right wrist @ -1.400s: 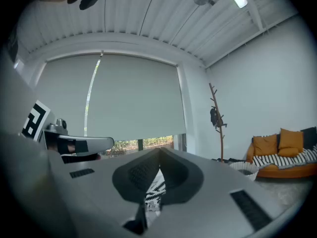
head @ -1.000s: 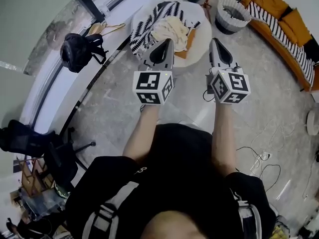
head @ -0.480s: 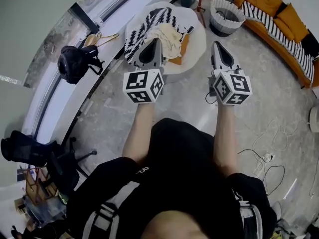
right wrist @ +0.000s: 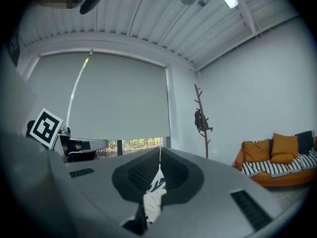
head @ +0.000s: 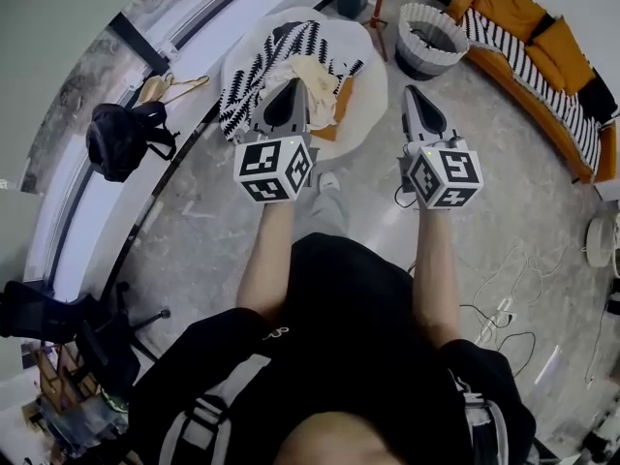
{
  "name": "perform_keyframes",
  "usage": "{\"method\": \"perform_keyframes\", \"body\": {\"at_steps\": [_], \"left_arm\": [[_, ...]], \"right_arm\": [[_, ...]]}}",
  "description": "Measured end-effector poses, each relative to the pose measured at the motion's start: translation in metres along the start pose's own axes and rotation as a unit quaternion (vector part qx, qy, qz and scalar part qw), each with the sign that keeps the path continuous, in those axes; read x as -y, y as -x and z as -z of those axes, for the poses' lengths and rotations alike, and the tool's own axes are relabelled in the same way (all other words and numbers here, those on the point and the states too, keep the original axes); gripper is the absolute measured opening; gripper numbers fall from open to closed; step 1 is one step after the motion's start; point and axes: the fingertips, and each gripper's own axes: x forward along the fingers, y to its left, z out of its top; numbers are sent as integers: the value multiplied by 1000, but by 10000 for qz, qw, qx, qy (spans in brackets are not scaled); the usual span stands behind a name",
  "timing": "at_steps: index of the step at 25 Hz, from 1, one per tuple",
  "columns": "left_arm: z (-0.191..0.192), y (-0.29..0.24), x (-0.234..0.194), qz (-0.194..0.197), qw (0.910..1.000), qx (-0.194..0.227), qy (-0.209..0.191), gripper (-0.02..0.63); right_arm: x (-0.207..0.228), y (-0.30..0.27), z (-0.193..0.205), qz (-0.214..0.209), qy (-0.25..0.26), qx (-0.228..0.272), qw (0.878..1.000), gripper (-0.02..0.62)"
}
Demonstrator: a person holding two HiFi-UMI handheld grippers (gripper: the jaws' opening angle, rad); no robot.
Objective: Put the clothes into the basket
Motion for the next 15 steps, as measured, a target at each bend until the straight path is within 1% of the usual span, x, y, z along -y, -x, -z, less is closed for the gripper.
{"method": "perform_keyframes", "body": {"at_steps": [3,7,9,11,13,15], "left_arm": [[14,-48,-24,-181,9994,-172,245,9],[34,-111,-64,-488,9966,-543,390,9],[41,-141,-92,-656,9945,-725,366,9],[44,-163,-121,-815,9923,-905,246,9],[42,-181,-151,-978,9902,-977,189,9],[40,-199,-177,-1119,9886,-980,239,9]], "right_arm": [[25,-52,7,-54,-45,-281,9996,14],[51,-135,17,-305,-209,-533,9979,14],[60,-180,27,-405,-356,-635,9965,13],[64,-219,34,-477,-499,-678,9953,14],[62,-257,34,-589,-570,-679,9943,14],[57,-290,35,-723,-545,-712,9933,14]]}}
